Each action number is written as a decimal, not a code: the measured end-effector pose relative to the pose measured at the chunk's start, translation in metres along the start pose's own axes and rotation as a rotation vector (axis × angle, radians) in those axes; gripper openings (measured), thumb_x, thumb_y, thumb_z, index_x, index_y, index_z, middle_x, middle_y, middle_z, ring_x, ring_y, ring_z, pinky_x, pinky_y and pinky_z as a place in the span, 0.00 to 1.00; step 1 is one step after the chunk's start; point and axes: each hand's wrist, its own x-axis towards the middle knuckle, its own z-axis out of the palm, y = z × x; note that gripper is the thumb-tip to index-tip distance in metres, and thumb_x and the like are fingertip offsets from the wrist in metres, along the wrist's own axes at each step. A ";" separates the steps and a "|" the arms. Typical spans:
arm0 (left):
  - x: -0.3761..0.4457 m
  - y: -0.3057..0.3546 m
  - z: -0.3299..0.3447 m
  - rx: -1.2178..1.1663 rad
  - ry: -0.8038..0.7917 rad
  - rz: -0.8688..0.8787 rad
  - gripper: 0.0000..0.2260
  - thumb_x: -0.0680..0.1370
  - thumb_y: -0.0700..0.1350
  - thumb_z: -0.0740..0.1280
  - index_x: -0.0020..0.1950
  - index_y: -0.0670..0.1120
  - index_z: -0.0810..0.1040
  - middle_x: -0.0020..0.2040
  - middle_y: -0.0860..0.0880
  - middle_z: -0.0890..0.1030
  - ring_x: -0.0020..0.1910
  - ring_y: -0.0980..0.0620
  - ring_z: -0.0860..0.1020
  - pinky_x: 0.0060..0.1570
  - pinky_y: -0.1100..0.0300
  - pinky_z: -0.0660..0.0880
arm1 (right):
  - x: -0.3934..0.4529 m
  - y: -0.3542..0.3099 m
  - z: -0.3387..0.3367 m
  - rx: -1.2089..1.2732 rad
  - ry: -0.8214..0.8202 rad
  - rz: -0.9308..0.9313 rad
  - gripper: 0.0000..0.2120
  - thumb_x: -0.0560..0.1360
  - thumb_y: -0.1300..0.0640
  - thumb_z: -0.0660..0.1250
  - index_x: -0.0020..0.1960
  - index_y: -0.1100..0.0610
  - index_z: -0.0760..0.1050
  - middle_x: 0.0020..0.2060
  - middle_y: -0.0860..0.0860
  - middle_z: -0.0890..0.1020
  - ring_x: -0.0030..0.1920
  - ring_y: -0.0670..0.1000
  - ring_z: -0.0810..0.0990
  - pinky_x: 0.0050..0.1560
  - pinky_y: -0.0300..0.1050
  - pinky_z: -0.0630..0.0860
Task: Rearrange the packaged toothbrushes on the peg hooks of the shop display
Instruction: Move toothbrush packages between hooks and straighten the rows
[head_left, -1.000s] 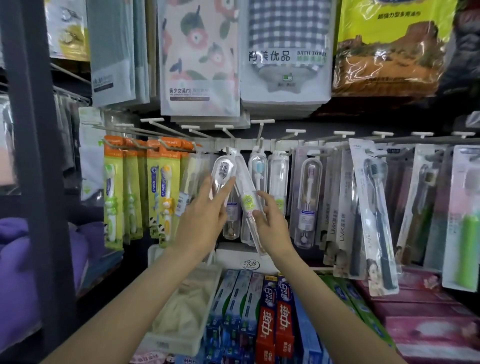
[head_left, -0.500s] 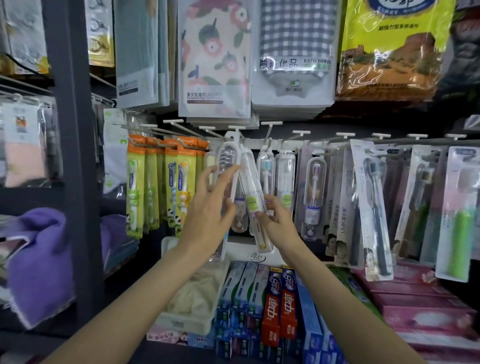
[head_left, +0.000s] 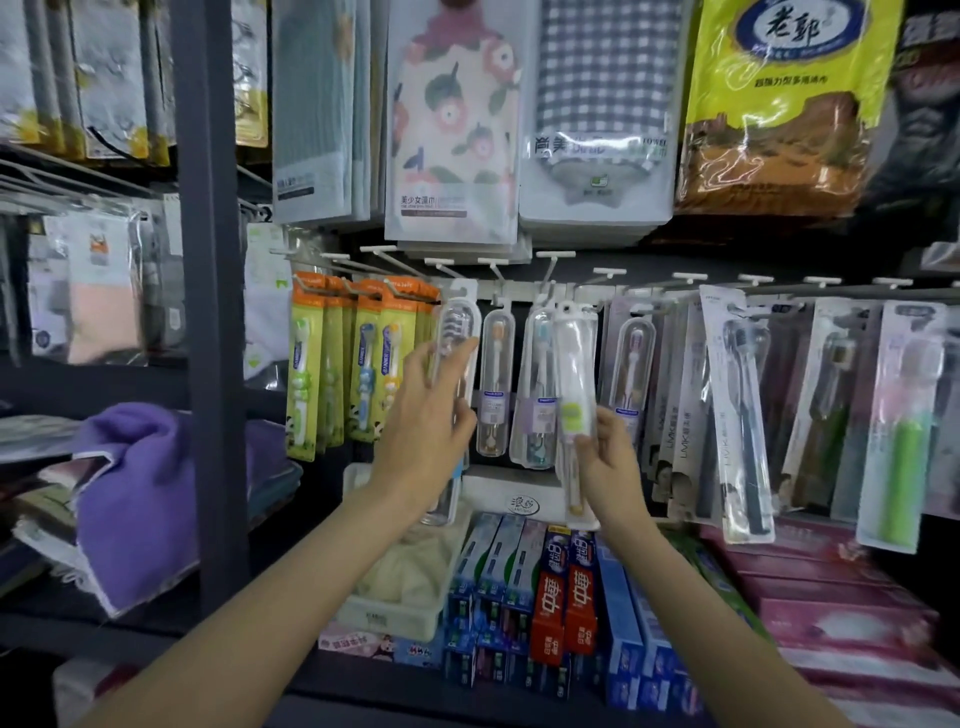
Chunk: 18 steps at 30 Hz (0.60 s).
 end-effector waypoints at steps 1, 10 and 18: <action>0.001 0.002 0.003 0.004 -0.017 -0.004 0.27 0.78 0.38 0.60 0.74 0.56 0.57 0.72 0.46 0.56 0.38 0.55 0.70 0.43 0.63 0.69 | -0.001 0.004 -0.005 -0.003 0.029 0.024 0.17 0.80 0.63 0.56 0.68 0.59 0.63 0.62 0.55 0.73 0.60 0.54 0.74 0.54 0.42 0.72; 0.024 0.013 0.033 0.043 -0.064 0.006 0.28 0.78 0.37 0.60 0.75 0.54 0.55 0.74 0.45 0.53 0.46 0.47 0.76 0.52 0.54 0.75 | 0.000 0.015 -0.022 -0.108 0.025 0.063 0.18 0.79 0.63 0.57 0.68 0.60 0.63 0.63 0.55 0.73 0.60 0.53 0.73 0.58 0.45 0.70; 0.045 0.010 0.060 0.128 -0.126 -0.115 0.29 0.78 0.37 0.59 0.76 0.54 0.53 0.74 0.42 0.52 0.58 0.42 0.73 0.57 0.49 0.73 | 0.006 0.016 -0.017 -0.149 -0.030 0.062 0.17 0.79 0.64 0.57 0.67 0.60 0.64 0.58 0.54 0.75 0.52 0.48 0.73 0.47 0.37 0.67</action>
